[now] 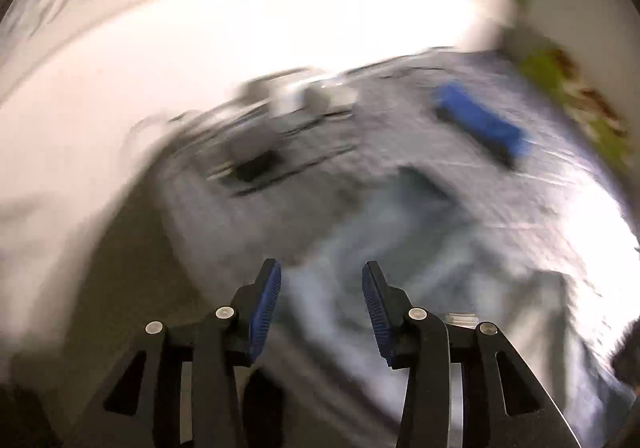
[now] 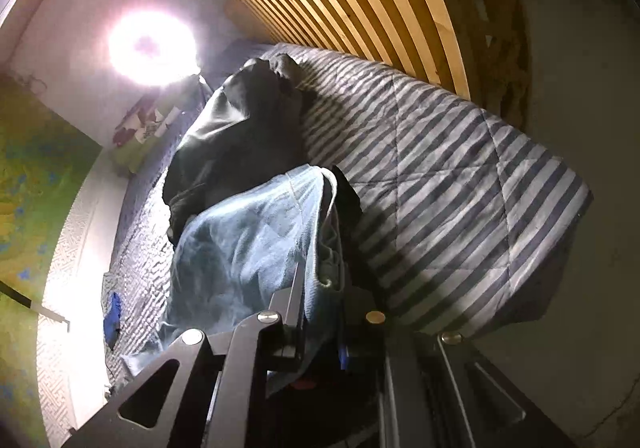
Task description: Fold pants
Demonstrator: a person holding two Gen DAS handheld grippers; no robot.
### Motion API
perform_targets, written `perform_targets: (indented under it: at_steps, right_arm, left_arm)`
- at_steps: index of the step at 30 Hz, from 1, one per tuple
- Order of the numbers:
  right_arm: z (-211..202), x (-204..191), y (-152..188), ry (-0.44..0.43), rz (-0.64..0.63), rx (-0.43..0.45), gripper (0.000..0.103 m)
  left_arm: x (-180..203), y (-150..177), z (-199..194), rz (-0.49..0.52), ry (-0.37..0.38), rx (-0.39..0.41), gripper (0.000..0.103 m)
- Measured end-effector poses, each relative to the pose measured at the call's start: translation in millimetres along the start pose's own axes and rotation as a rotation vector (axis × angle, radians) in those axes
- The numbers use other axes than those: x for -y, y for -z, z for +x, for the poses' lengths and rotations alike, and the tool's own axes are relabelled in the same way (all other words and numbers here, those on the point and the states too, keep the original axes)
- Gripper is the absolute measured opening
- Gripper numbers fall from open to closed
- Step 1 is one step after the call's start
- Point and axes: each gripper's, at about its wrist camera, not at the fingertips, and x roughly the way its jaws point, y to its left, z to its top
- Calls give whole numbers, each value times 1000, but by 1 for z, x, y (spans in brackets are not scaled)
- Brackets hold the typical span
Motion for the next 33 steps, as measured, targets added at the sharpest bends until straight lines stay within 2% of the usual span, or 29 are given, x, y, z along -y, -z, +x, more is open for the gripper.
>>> perform_targets:
  at_steps: [1,4,6,7,11,12,13,14,17,20,21,22,24,25,26,27,28,30,33]
  right_arm:
    - [0,-1,0,-3,0,7,10]
    - [-1,-2,2,-7,4,10,10]
    - [-2,0,2,-6,12,11,10]
    - [-4,2,2,-10,18,13,10]
    - [-6,4,3,-15,16,4,10]
    - [-6,3,4,-13,14,3,10]
    - [-6,3,4,-12,14,3,10]
    - [-6,3,4,-14,14,5,10]
    - [-5,3,4,-4,12,11,10]
    - [-4,6,4,-1,28,13,10]
    - [-4,6,4,1,28,13,10]
    - [-3,7,4,3,30,13,10]
    - [-2,7,5,9,30,11,10]
    - [-2,6,5,10,31,11,10]
    - [-3,7,5,7,33,11,10]
    - [-4,6,5,4,32,10,10]
    - [-5,6,5,0,29,9,10]
    - [-6,6,4,-2,23,7,10]
    - [-5,6,4,-8,27,10,10]
  left_arm:
    - [15,0,-4,39,48,-3,46]
    - [116,6,4,230,242,-63,46]
    - [168,14,15,315,317,-122,46]
    - [200,25,21,364,339,-145,45]
    - [279,49,46,541,378,-229,46]
    - [300,56,54,586,379,-262,48]
    - [314,60,63,602,382,-281,53]
    - [328,65,72,614,403,-305,54]
    - [361,88,82,655,465,-344,55]
    - [390,122,102,670,473,-407,57]
    - [400,136,110,674,453,-408,62]
    - [407,143,103,703,454,-319,70]
    - [429,160,99,781,470,-314,80]
    - [437,167,93,802,448,-287,80]
    - [440,169,87,808,478,-294,79]
    - [438,167,75,795,534,-293,75]
    - [432,162,63,772,542,-258,75]
    - [408,147,39,729,532,-171,75]
    - [361,114,24,621,495,-106,75]
